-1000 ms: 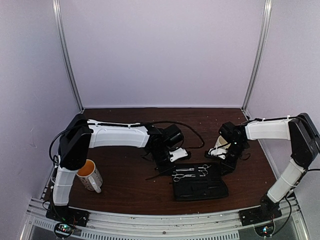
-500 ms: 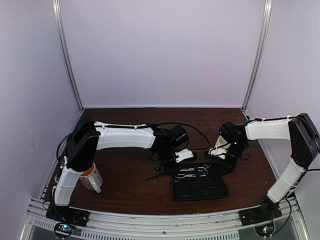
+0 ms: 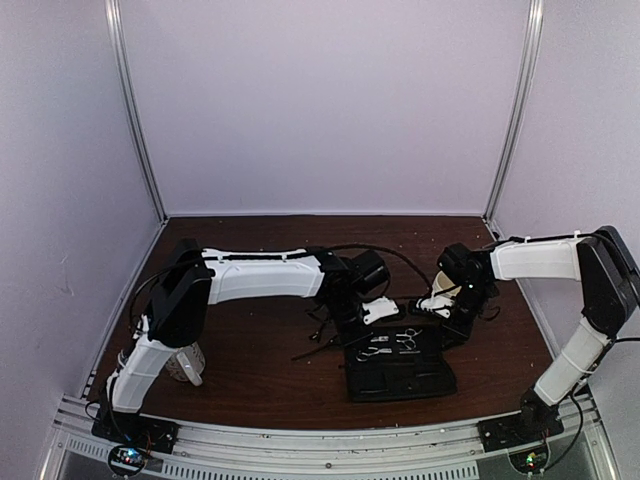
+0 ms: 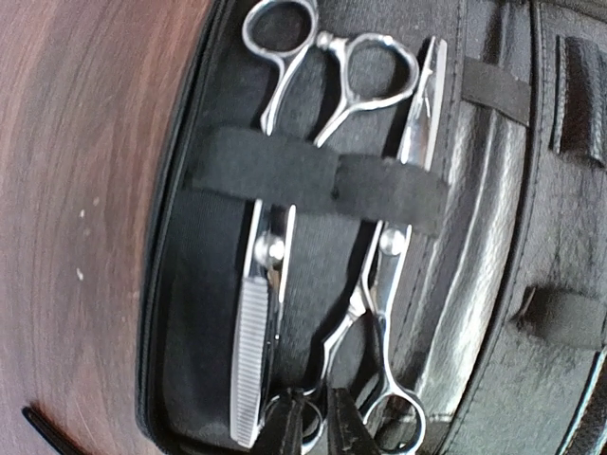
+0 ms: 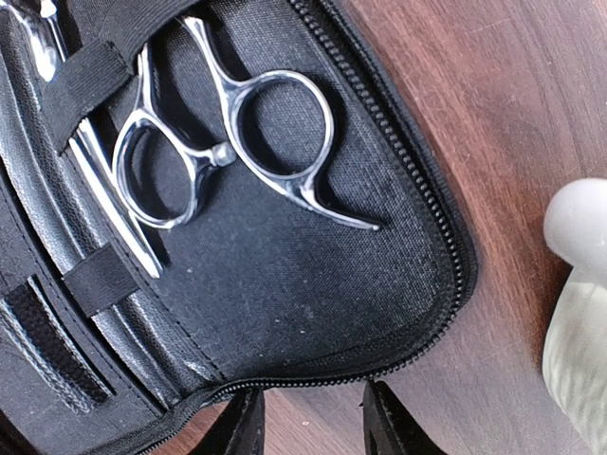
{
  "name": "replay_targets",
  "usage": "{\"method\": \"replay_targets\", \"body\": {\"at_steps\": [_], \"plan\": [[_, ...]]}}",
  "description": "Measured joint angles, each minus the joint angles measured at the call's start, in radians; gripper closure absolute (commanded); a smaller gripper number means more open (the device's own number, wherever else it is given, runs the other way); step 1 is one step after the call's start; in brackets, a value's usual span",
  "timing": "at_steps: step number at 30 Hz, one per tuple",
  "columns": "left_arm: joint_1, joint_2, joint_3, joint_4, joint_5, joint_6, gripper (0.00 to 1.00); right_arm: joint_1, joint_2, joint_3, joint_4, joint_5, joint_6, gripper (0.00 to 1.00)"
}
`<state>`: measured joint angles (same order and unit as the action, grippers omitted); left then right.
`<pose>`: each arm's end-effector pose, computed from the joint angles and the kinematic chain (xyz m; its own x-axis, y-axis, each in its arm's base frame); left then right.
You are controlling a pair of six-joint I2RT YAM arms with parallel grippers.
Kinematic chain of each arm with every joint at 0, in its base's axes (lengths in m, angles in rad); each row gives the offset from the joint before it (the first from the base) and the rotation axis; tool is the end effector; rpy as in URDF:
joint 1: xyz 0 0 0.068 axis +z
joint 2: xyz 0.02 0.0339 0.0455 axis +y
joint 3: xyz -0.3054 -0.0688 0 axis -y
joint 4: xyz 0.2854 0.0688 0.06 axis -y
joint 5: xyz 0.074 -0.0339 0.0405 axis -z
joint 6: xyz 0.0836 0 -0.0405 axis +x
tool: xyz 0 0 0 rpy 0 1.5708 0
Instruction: Sort the hair-cutting tools
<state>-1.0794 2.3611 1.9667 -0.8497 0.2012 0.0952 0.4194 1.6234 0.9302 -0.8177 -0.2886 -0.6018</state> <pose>0.2559 -0.5136 0.1264 -0.3599 0.8698 -0.3375 0.9326 0.3246 -0.1579 0.2672 0.1452 0.1284 -0.5217 -0.8268 -0.2102 -0.8508 0.4859 0.2003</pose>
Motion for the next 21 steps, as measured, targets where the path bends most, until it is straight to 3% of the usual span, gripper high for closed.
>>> {"method": "replay_targets", "body": {"at_steps": [7,12,16,21], "plan": [[-0.008,0.032,0.059,-0.029,-0.012,0.012,0.86,0.0,0.0,0.0,0.0,-0.003,0.0,0.63],[-0.01,0.031,0.06,-0.033,-0.03,0.013,0.79,0.0,0.0,0.0,0.0,-0.003,0.0,0.63],[-0.011,-0.013,-0.003,-0.005,-0.059,0.012,0.75,0.0,0.0,0.0,0.001,-0.005,0.0,0.63],[-0.011,-0.134,-0.113,-0.008,-0.067,0.012,0.78,0.0,0.0,0.0,0.002,-0.009,0.0,0.63]]}}
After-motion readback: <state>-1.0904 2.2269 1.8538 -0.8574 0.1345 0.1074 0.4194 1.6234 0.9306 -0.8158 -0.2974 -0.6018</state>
